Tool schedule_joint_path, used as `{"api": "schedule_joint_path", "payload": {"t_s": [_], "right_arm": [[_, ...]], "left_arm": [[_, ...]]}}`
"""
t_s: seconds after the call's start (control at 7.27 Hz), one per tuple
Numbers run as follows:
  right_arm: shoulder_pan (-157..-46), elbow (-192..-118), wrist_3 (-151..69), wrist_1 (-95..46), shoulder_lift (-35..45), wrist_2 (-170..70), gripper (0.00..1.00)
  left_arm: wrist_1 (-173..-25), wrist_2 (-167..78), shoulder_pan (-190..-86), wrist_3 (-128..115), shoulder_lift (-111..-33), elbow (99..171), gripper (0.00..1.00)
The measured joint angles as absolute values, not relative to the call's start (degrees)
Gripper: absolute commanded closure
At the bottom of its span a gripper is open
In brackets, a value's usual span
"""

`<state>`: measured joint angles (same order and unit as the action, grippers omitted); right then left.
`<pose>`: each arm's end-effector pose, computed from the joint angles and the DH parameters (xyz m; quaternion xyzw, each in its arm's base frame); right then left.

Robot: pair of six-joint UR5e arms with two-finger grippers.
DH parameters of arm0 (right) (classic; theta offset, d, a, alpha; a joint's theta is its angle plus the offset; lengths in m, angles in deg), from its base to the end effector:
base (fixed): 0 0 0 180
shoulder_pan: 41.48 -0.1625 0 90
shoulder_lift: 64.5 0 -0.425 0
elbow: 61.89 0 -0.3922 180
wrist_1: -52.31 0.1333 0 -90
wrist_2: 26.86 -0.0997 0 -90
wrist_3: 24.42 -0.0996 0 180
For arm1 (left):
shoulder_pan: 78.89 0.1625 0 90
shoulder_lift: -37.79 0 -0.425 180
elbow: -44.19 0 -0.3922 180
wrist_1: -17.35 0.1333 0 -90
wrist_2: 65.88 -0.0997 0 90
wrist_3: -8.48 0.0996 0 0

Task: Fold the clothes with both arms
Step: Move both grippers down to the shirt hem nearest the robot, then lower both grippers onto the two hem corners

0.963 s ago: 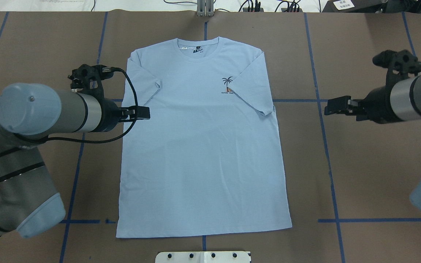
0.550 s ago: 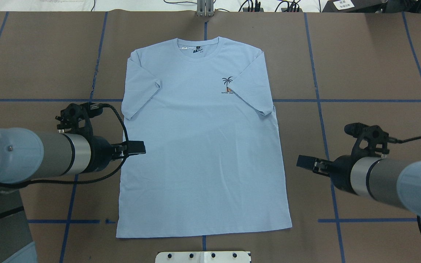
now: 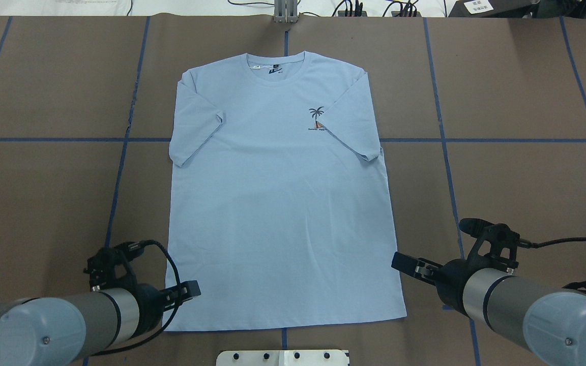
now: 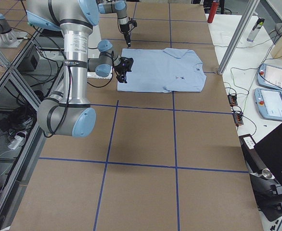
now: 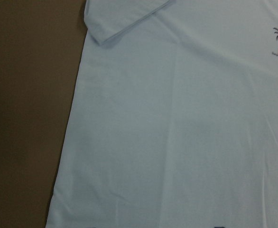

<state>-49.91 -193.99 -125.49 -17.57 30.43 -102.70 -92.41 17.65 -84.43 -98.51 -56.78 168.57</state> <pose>-0.3836 -0.2162 0.3173 0.0972 -0.4781 0.2057 0.8483 0.4591 -0.1897 0.3058 0.0001 0.4919 -0.1971 0.8480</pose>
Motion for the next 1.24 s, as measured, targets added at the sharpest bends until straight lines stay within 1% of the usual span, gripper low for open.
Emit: {"api": "schedule_joint_path", "payload": {"t_s": [0.14,0.96,1.24], "right_arm": [[-49.5,-194.0,-125.6,-17.6,30.3,-102.5,0.01],[-49.3,-193.9,-125.6,-17.6,30.2,-102.1,0.01],[-49.3,-193.8,-125.6,-17.6,30.2,-101.9,0.01]], "left_arm": [[-92.2,16.2,-82.3,-99.6,-55.9,168.2,0.38],[-91.0,15.1,-80.0,-99.4,-55.3,164.4,0.40],[-91.0,15.0,-79.7,-99.4,-55.3,163.9,0.56]]}}
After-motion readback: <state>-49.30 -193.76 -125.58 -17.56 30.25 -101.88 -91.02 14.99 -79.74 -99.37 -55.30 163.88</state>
